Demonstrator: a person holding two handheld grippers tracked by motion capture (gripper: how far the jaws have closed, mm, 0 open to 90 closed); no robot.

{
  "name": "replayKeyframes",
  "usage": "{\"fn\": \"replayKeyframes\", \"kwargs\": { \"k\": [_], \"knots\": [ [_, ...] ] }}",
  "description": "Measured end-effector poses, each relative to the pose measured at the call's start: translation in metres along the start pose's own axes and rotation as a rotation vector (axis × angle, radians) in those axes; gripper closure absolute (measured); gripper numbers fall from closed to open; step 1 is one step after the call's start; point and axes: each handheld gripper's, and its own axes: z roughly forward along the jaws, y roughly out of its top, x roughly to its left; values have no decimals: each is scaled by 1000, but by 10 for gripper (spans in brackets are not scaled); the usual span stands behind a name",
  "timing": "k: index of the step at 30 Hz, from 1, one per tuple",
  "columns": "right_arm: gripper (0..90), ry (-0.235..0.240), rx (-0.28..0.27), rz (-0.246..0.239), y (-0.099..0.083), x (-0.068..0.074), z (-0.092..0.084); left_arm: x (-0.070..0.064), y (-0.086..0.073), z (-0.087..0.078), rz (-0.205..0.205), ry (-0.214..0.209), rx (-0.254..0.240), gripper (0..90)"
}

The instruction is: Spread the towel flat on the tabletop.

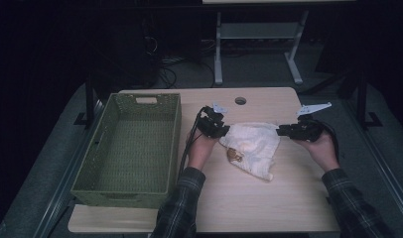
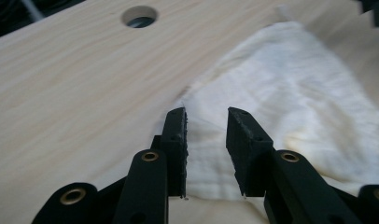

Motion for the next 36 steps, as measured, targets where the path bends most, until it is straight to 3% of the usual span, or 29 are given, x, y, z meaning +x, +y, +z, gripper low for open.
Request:
{"fn": "replayKeyframes", "kwargs": {
  "k": [6, 11, 15, 18, 22, 26, 27, 31, 34, 36],
  "knots": [
    [697, 42, 4, -12, -6, 20, -3, -21, -11, -14, 28, -95, -10, 680],
    [688, 78, 11, -35, -10, 38, -4, -43, -22, -16, 84, -171, -21, 669],
    [689, 110, 10, -41, -15, 51, -5, -59, -31, -14, 121, -191, -15, 670],
    [689, 125, 14, -43, -21, 60, -3, -67, -38, -10, 126, -219, -11, 670],
    [691, 129, 52, -60, -28, 68, 6, -75, -45, 1, 166, -218, 33, 666],
    [690, 136, 75, -66, -31, 71, 14, -82, -50, 9, 154, -230, 39, 647],
    [690, 132, 78, -74, -32, 71, 15, -82, -51, 10, 167, -232, 50, 645],
    [689, 133, 88, -78, -34, 72, 19, -87, -55, 19, 190, -200, 80, 654],
    [699, 130, 98, -90, -35, 72, 22, -89, -56, 23, 218, -164, 90, 730],
    [745, 133, 107, -96, -36, 72, 24, -88, -56, 23, 219, -164, 92, 809]
  ]
}}
